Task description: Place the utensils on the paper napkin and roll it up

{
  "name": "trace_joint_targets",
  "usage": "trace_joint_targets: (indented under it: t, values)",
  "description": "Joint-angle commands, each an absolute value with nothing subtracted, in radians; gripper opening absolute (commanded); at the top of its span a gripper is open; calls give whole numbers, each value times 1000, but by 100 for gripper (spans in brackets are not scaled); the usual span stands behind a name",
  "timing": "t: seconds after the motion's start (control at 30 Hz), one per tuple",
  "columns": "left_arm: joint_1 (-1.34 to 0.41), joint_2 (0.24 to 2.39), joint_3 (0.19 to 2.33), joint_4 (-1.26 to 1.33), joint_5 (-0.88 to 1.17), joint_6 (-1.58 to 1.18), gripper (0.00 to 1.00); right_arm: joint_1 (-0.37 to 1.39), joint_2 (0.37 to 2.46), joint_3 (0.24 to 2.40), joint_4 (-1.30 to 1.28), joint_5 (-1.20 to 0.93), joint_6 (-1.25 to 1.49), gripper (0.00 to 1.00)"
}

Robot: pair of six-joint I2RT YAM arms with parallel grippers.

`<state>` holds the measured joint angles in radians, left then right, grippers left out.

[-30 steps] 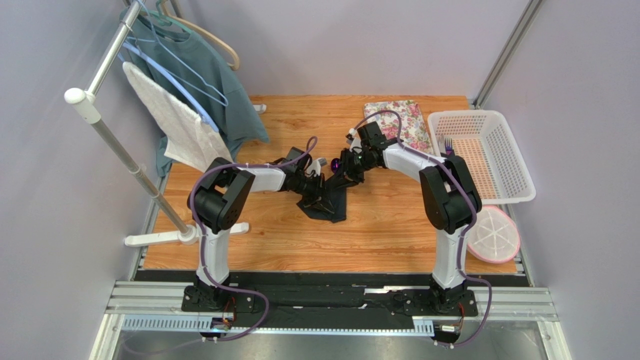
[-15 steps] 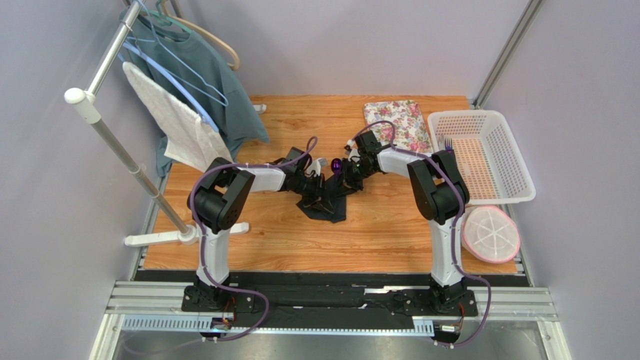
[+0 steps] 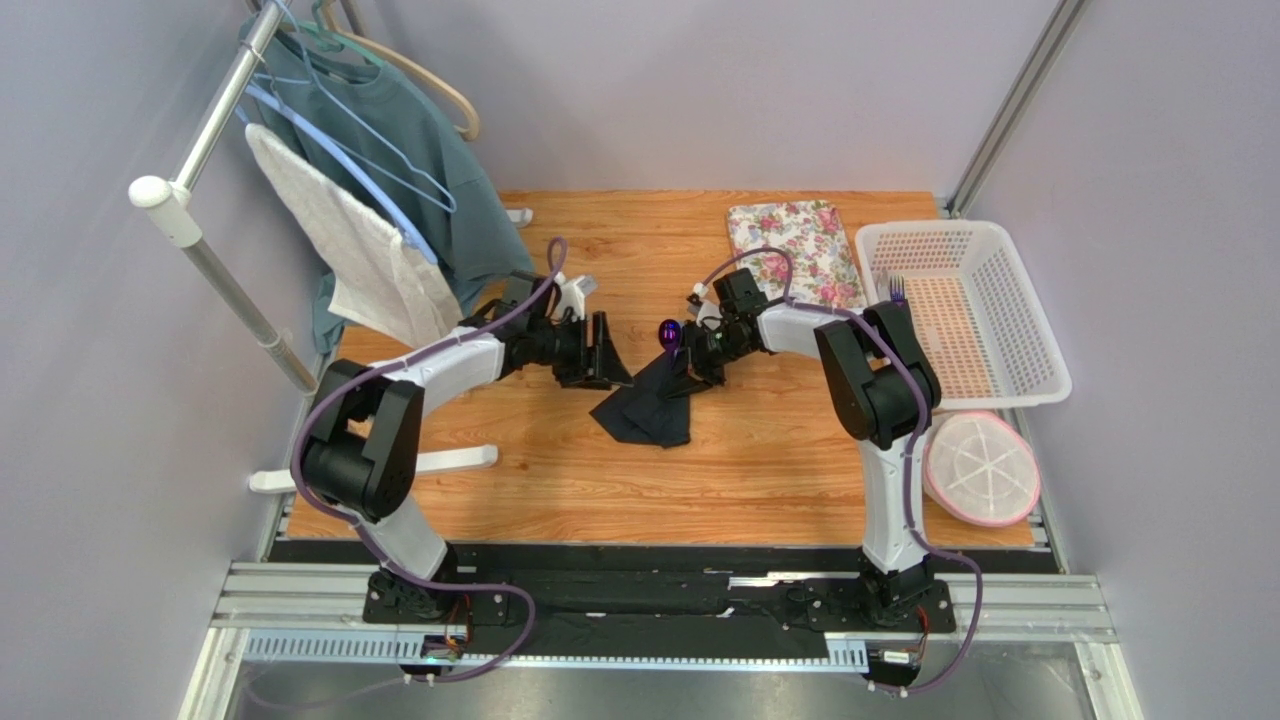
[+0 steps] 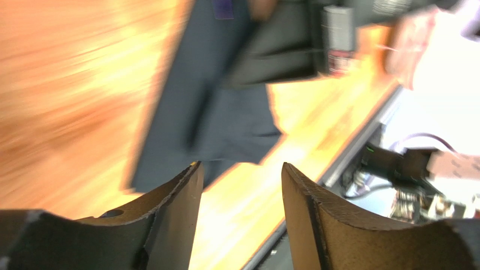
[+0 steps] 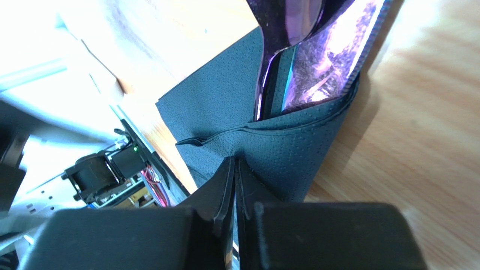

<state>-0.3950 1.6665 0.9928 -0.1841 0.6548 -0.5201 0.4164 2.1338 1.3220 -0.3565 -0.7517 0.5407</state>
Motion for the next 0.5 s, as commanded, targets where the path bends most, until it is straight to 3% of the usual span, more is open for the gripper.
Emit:
trace_joint_targets:
  t: [0.0,0.03,0.17,0.47]
  values:
    - [-357,1690,956,-296,571,-456,71,451,2166,1250,-391,-647,485,4]
    - [-351,1689,951,-304,540,-453,81,453,2163,1247,-391,-647,485,4]
    - [-351,1712,937,-327,514,-448,82,453,2163,1238,-396,-647,488,4]
    - [-400,1862,971,-246,633,-508,72,454,2172,1247,-413,-632,494,4]
